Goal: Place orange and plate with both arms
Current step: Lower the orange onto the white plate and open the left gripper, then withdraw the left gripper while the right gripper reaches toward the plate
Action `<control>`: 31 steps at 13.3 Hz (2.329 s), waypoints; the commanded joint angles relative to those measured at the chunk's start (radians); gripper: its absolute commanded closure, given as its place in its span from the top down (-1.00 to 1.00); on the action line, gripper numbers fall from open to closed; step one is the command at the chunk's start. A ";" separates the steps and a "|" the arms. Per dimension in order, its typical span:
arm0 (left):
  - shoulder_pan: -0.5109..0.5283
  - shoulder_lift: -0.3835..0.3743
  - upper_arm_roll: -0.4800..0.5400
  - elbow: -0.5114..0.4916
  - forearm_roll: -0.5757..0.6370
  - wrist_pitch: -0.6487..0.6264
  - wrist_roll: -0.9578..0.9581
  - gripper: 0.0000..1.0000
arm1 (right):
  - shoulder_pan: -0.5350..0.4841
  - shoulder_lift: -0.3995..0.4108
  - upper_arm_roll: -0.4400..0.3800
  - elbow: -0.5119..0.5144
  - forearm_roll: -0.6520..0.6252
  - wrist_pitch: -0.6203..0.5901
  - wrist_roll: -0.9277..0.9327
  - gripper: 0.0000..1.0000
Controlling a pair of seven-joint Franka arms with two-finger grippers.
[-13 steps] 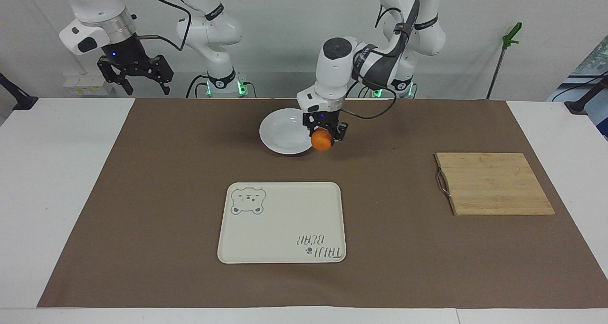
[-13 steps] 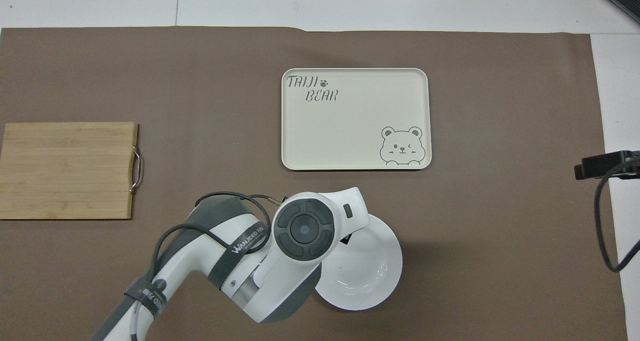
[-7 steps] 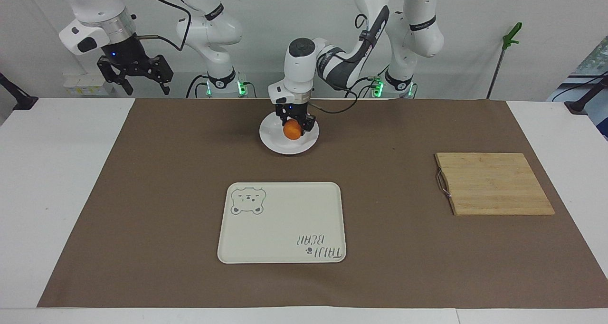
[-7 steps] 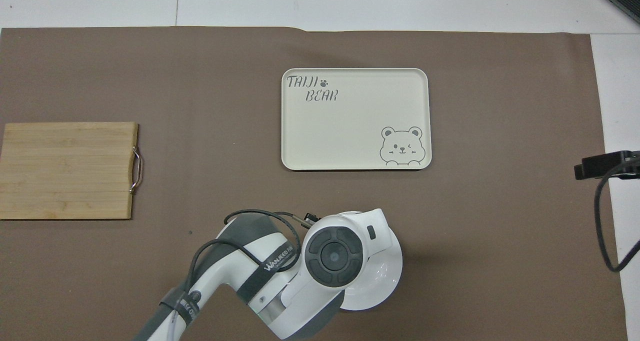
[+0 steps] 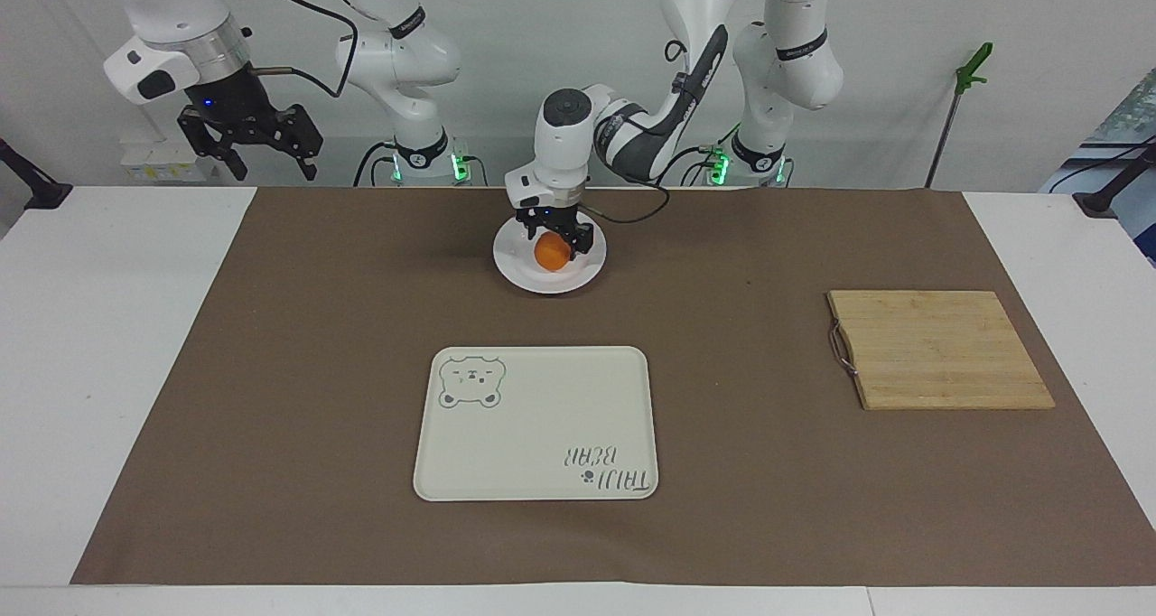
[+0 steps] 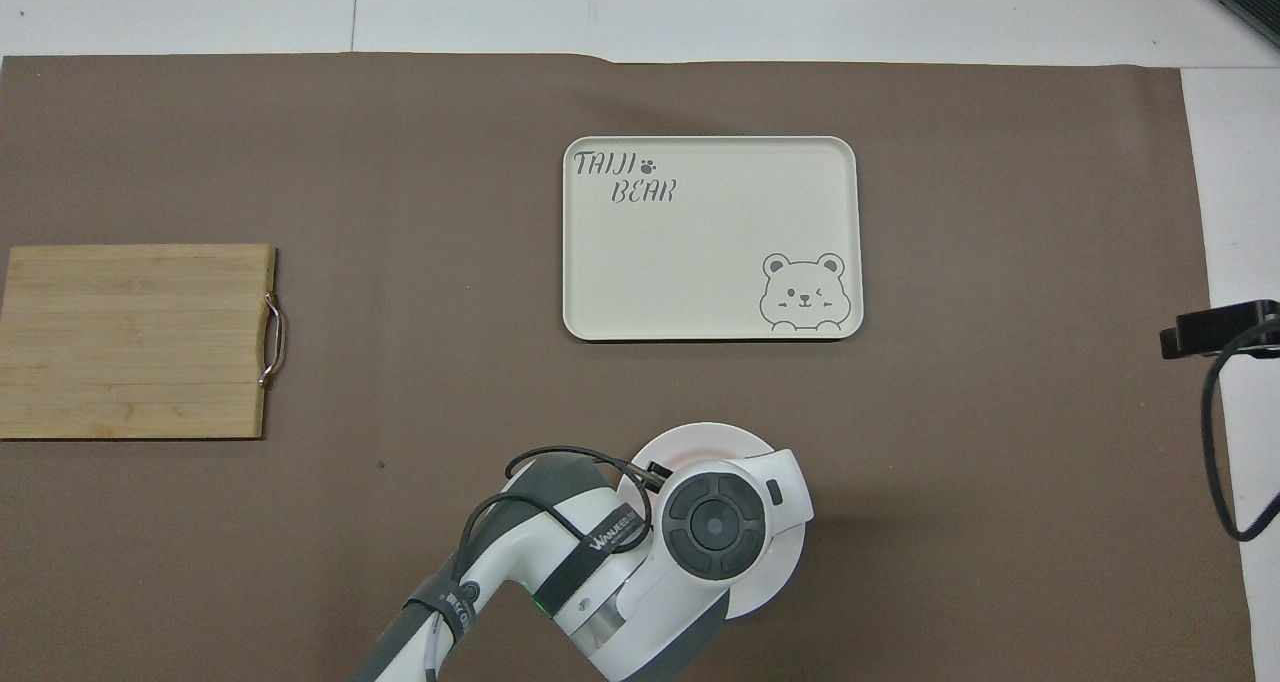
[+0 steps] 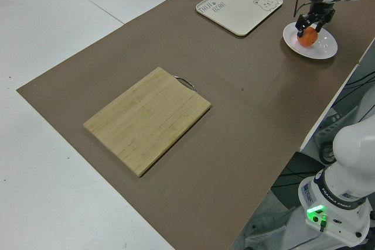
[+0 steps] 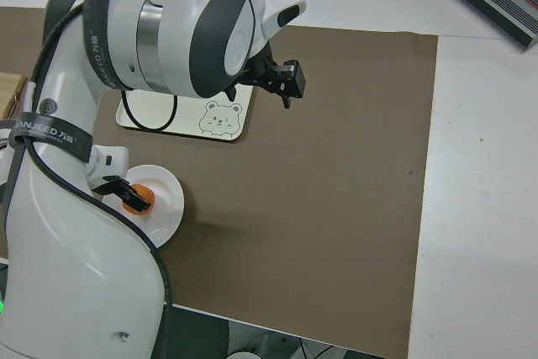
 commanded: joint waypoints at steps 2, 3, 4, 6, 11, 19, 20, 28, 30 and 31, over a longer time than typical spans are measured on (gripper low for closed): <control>0.067 -0.090 0.007 -0.004 -0.019 -0.114 0.007 1.00 | -0.008 -0.019 0.009 -0.015 -0.010 -0.006 0.007 1.00; 0.104 -0.118 0.010 -0.002 -0.019 -0.140 0.006 1.00 | -0.008 -0.020 0.009 -0.016 -0.009 -0.006 0.007 1.00; 0.136 -0.136 0.010 -0.001 -0.019 -0.173 0.009 1.00 | -0.008 -0.022 0.009 -0.018 -0.009 -0.006 0.007 1.00; 0.191 -0.159 0.016 -0.001 -0.007 -0.204 0.023 1.00 | 0.006 -0.022 0.011 -0.021 -0.004 0.000 0.010 1.00; 0.393 -0.175 0.016 -0.002 0.131 -0.224 0.086 1.00 | 0.011 -0.023 0.032 -0.117 0.115 0.063 0.012 1.00; 0.788 -0.239 0.017 0.108 0.133 -0.314 0.516 1.00 | 0.011 -0.027 0.075 -0.281 0.277 0.144 -0.017 1.00; 0.814 -0.239 0.017 0.132 0.131 -0.339 0.552 1.00 | 0.011 -0.033 0.081 -0.317 0.292 0.175 -0.026 1.00; 0.872 -0.239 0.028 0.353 0.136 -0.534 0.593 1.00 | 0.072 -0.076 0.084 -0.636 0.546 0.370 -0.179 1.00; 0.874 -0.239 0.031 0.401 0.137 -0.589 0.595 1.00 | 0.072 -0.088 0.084 -0.685 0.562 0.389 -0.221 1.00; 0.874 -0.241 0.043 0.403 0.137 -0.594 0.596 1.00 | 0.067 -0.092 0.084 -0.714 0.588 0.393 -0.256 1.00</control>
